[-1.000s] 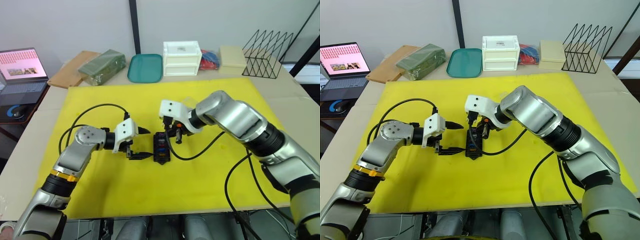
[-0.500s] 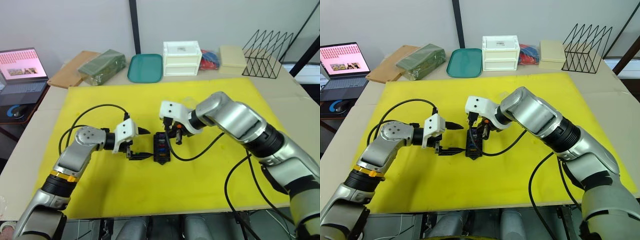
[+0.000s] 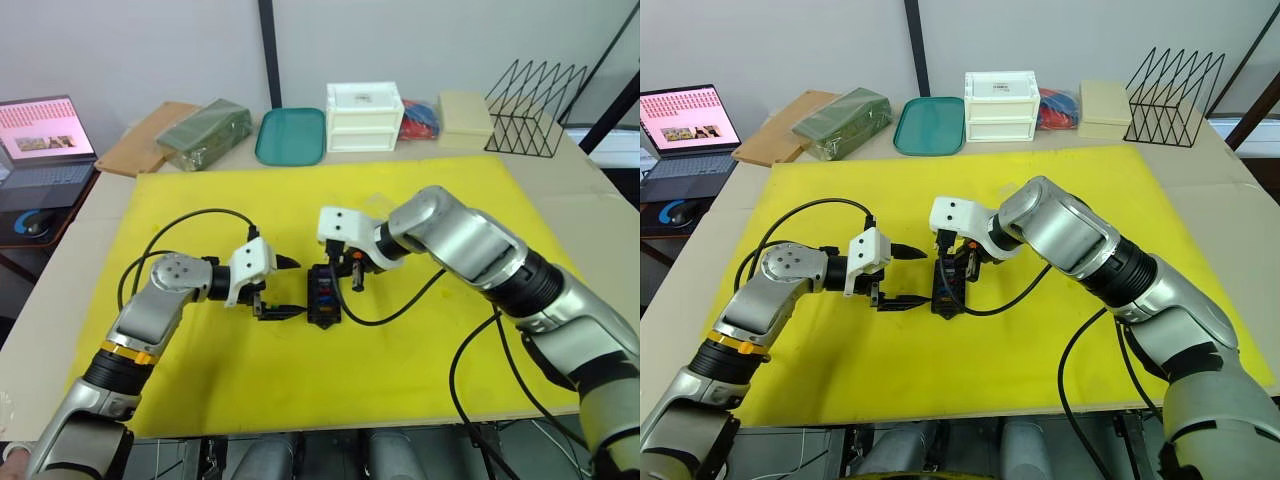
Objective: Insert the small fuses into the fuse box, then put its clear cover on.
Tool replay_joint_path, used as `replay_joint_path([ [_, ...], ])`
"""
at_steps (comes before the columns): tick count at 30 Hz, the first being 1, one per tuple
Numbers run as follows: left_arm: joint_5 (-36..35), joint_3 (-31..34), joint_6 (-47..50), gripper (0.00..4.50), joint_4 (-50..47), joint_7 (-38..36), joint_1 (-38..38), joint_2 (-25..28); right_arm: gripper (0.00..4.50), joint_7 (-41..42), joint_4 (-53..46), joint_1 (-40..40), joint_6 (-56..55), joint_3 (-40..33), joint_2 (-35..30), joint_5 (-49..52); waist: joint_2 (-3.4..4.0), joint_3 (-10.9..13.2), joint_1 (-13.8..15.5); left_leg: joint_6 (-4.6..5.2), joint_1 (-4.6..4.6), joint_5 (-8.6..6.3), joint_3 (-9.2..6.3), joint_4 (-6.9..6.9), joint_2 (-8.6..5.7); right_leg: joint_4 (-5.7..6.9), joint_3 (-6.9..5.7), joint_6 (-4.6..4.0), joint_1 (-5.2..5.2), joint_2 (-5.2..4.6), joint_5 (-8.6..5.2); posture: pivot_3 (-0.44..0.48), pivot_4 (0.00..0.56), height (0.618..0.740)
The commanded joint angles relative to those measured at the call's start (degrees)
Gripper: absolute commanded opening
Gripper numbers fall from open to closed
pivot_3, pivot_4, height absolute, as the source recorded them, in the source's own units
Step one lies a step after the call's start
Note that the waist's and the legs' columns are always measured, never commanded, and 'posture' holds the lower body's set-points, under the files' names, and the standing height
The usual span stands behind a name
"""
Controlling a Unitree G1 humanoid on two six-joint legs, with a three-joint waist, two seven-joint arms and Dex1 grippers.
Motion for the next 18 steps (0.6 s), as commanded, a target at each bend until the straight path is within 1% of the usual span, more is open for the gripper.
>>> replay_joint_path([
  [1,-0.27,0.33,-0.23,4.50,-1.59,0.32,0.35,-0.24,0.10,1.22,0.53,-0.46,-0.82,1.15,0.62,-1.01,0.00,0.00,-0.01,0.00,0.00,0.00,0.00,0.00,0.00,0.00,0.00,0.00,0.00,0.00,0.00,0.000,0.150,0.740],
  [18,-0.06,0.43,-0.29,4.50,-1.73,0.57,0.62,-0.42,0.10,3.88,2.29,-0.68,-2.22,0.82,2.02,-4.06,0.00,0.00,-0.03,0.00,0.00,0.00,0.00,0.00,0.00,0.00,0.00,0.00,0.00,0.01,0.00,0.000,0.150,0.740],
])
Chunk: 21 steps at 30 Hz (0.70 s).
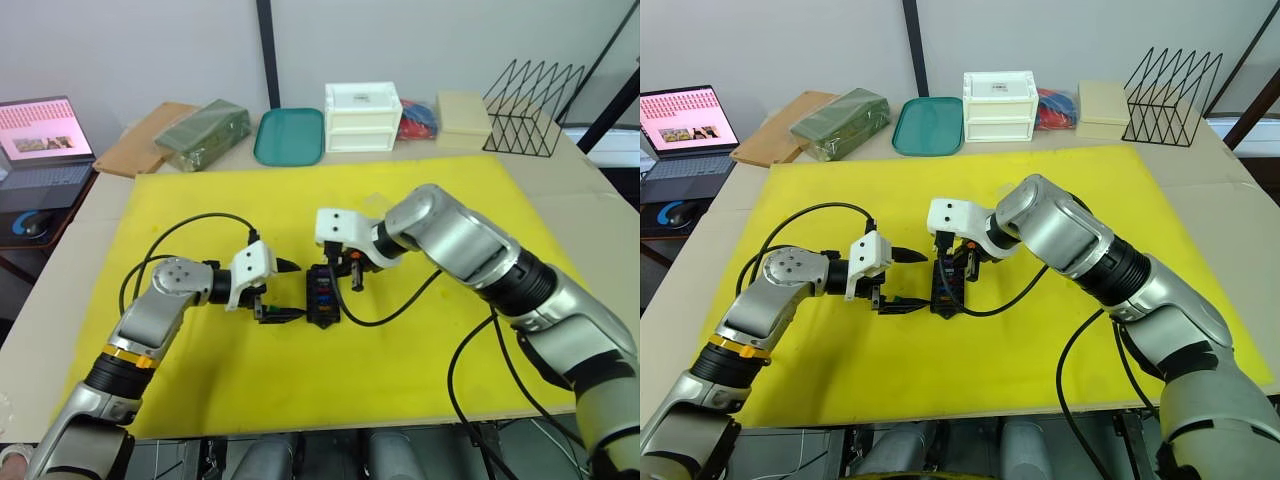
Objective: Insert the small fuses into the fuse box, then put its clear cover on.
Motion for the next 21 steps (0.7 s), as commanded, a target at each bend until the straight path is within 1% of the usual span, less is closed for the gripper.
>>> replay_joint_path([
  [1,-0.05,0.40,-0.33,4.50,-1.57,0.25,-0.50,0.04,0.10,0.57,0.36,-0.47,-0.01,0.32,0.74,-0.57,0.00,0.00,-0.01,0.00,0.00,0.00,0.00,0.00,0.00,0.00,0.00,0.00,0.00,0.00,0.00,0.000,0.150,0.740],
  [3,-0.03,0.39,-0.44,4.50,-1.43,0.16,-0.59,0.05,0.10,0.67,0.48,-0.54,-0.10,0.10,0.82,-0.78,0.00,0.00,-0.04,0.00,0.00,0.00,0.00,0.00,0.00,0.00,0.00,0.00,0.00,0.00,0.00,0.000,0.150,0.740],
  [4,0.00,0.37,-0.49,4.50,-1.35,0.14,-0.62,0.05,0.28,0.70,0.56,-0.58,-0.14,0.00,0.85,-0.89,0.00,0.00,-0.03,0.00,0.00,0.00,0.00,0.00,0.00,0.00,0.00,0.00,0.00,0.00,0.00,0.000,0.150,0.740],
  [7,0.04,0.35,-0.54,4.50,-1.22,0.11,-0.69,0.02,1.03,0.68,0.75,-0.79,-0.23,-0.26,0.97,-1.21,0.00,0.00,-0.03,0.00,0.00,0.00,0.00,0.00,0.00,0.00,0.00,0.00,0.00,0.00,0.00,0.000,0.150,0.740],
  [14,0.07,0.57,-0.65,4.50,-1.12,0.00,-0.61,0.20,1.03,0.83,0.38,-1.63,-0.42,-1.30,0.83,-1.38,0.00,0.00,0.08,0.00,0.00,0.00,0.00,0.01,-0.01,0.00,0.00,0.00,0.00,-0.01,0.00,0.000,0.150,0.740],
  [21,0.21,0.75,-0.92,4.50,-0.62,0.00,-0.94,0.30,1.03,1.97,-1.43,-2.60,-0.14,-3.94,-1.73,-0.61,0.00,0.00,0.13,0.00,0.00,0.00,0.00,0.01,-0.01,0.00,0.00,0.00,0.00,-0.01,0.00,0.000,0.150,0.740],
])
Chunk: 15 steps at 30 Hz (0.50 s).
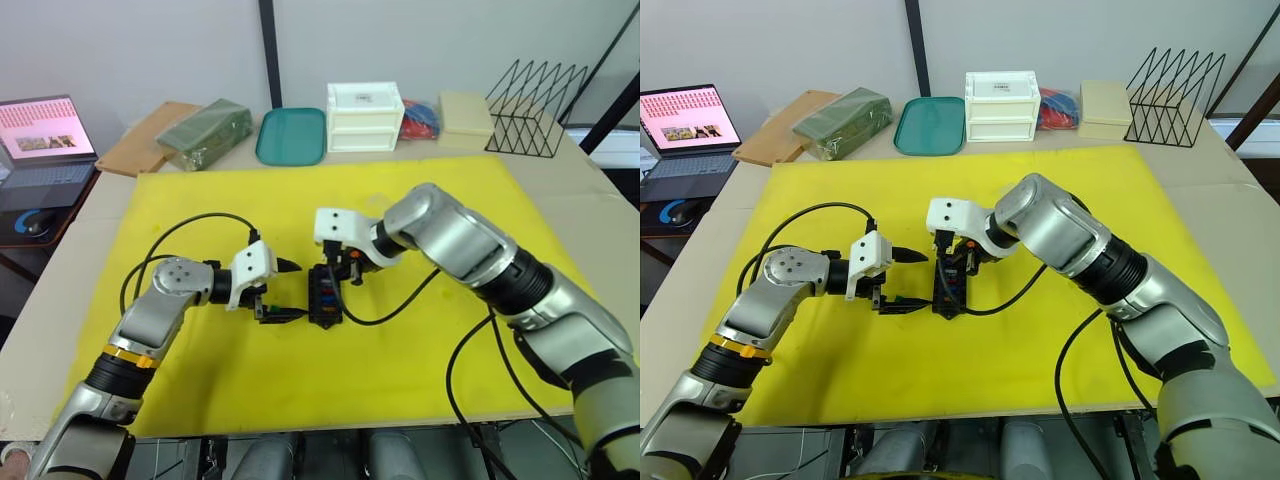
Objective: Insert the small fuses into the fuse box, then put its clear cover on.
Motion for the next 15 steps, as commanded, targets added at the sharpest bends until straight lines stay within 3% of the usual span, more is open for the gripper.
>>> replay_joint_path([
  [1,0.19,0.74,-0.86,4.50,-0.47,0.07,-0.99,0.43,1.03,0.62,-2.36,-2.08,0.12,-3.66,-1.69,0.34,0.00,0.00,0.01,0.00,0.00,0.00,0.00,0.00,0.00,0.00,0.00,0.00,0.00,0.00,0.00,0.000,0.150,0.740],
  [9,0.27,0.65,-1.48,4.50,1.07,-0.16,-2.08,0.19,1.03,-0.81,-2.51,-1.50,2.18,-8.71,-0.09,2.80,0.00,0.00,-0.07,0.00,0.00,0.00,0.00,-0.02,0.00,0.00,0.00,0.00,-0.01,0.00,0.00,0.000,0.150,0.740],
  [13,0.29,0.75,-1.63,4.50,1.48,-0.22,-2.39,0.23,0.13,-2.21,-3.23,0.39,1.51,-11.20,1.32,4.41,0.00,0.00,-0.09,0.00,0.00,0.00,0.00,-0.02,0.00,0.01,0.00,0.00,-0.02,0.00,0.00,0.000,0.150,0.740],
  [15,0.25,0.94,-1.58,4.50,1.53,-0.27,-2.53,0.34,0.03,-2.66,-5.30,3.10,-0.15,-12.46,1.80,5.48,0.00,0.00,0.09,0.00,0.00,0.00,0.00,-0.01,0.00,0.00,0.00,0.00,0.00,0.00,0.00,0.000,0.150,0.740],
])
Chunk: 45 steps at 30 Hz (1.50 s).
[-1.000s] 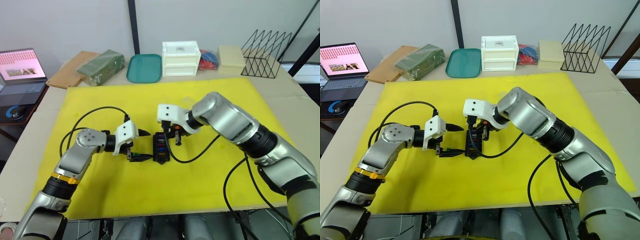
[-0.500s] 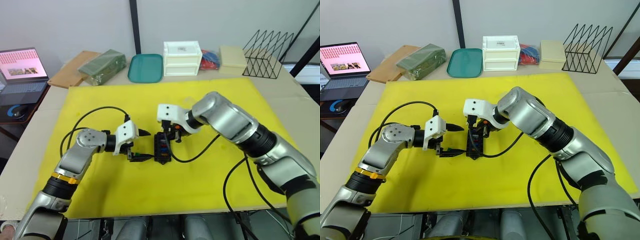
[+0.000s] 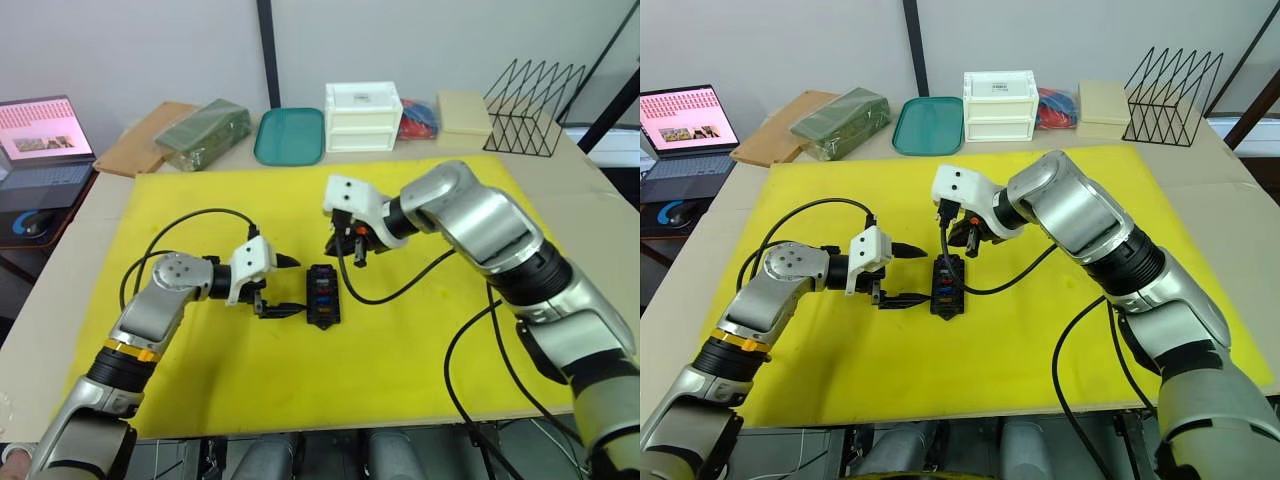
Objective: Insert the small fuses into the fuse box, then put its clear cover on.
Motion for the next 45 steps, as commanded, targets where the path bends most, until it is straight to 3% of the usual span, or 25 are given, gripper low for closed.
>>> replay_joint_path([
  [1,-0.07,0.99,-1.01,4.50,-0.63,-0.12,-0.85,0.45,0.03,-1.03,-4.19,3.21,-2.38,-3.19,0.90,2.13,0.00,0.00,0.14,0.00,0.00,0.00,0.00,0.01,-0.01,0.00,0.00,0.00,0.01,-0.01,0.00,0.000,0.150,0.740],
  [12,-0.02,0.96,-0.82,4.50,-0.61,-0.50,-1.27,0.62,0.03,-6.31,-2.91,12.48,-13.59,-7.43,3.72,2.15,0.00,0.00,-0.10,0.00,0.00,0.00,0.00,0.02,0.00,0.01,0.00,0.00,0.00,0.00,0.00,0.000,0.150,0.740],
  [45,0.00,0.82,-0.62,4.50,-1.47,-0.50,-0.99,0.61,0.03,-3.29,-0.07,16.35,-14.91,-5.77,2.41,1.59,0.00,0.00,-0.07,0.00,0.00,0.00,0.00,0.02,0.00,0.00,0.00,0.00,0.01,0.00,0.00,0.000,0.150,0.740],
])
